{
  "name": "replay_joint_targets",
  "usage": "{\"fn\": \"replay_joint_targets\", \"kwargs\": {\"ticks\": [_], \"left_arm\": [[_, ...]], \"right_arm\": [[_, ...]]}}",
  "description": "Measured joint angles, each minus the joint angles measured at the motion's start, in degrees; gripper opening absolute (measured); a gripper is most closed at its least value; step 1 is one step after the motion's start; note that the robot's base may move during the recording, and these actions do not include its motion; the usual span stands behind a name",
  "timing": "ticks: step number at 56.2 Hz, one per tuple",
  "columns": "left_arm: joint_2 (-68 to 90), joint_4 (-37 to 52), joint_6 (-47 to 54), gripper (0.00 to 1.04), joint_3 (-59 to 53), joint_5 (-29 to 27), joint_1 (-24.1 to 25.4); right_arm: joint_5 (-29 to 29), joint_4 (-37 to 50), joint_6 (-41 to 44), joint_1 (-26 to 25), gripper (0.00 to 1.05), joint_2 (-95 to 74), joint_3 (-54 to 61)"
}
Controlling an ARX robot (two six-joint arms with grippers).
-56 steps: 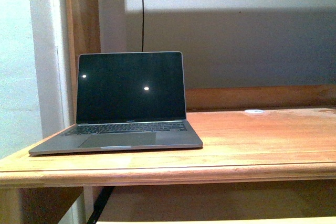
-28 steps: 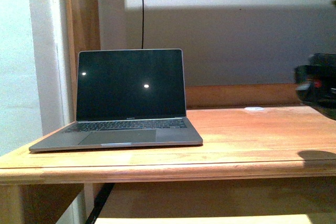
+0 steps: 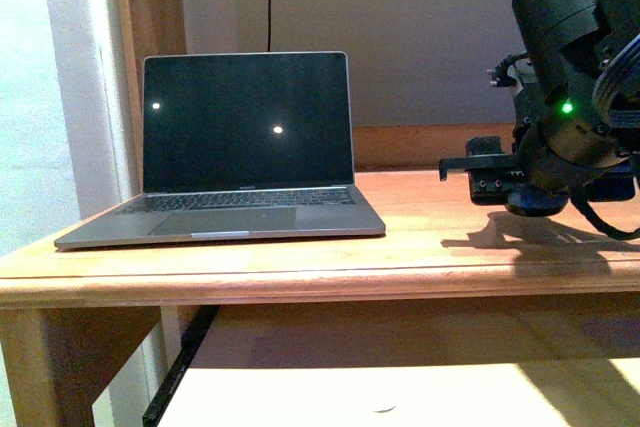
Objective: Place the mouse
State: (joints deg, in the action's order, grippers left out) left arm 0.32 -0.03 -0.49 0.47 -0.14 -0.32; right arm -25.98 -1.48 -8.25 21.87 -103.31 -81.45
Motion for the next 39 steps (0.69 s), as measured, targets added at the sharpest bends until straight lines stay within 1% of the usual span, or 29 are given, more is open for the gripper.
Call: {"fn": "replay_joint_targets", "kwargs": {"ticks": [19,20,21,22,30,35,39], "left_arm": [[0.0,0.0,0.0,0.97,0.0,0.0,0.0],[0.0,0.0,0.0,0.97,0.0,0.0,0.0],[0.0,0.0,0.0,0.97,0.0,0.0,0.0],[0.0,0.0,0.0,0.97,0.0,0.0,0.0],[0.0,0.0,0.0,0.97,0.0,0.0,0.0],[0.0,0.0,0.0,0.97,0.0,0.0,0.0],[0.0,0.0,0.0,0.97,0.0,0.0,0.0]], "right_arm": [[0.4,0.2,0.3,0.0,0.56,-4.6,-3.2],[0.5,0.2,0.4,0.0,0.57,-4.6,-3.2],[0.6,0.3,0.3,0.0,0.62,-4.6,-3.2],[0.6,0.3,0.3,0.0,0.63,-4.6,-3.2],[2.4,2.9,0.0,-0.1,0.84,-4.5,-2.9],[5.3,5.5,-1.3,-0.7,0.98,-3.0,-1.1],[8.0,7.1,-2.7,-1.6,0.98,-0.9,0.7]]}}
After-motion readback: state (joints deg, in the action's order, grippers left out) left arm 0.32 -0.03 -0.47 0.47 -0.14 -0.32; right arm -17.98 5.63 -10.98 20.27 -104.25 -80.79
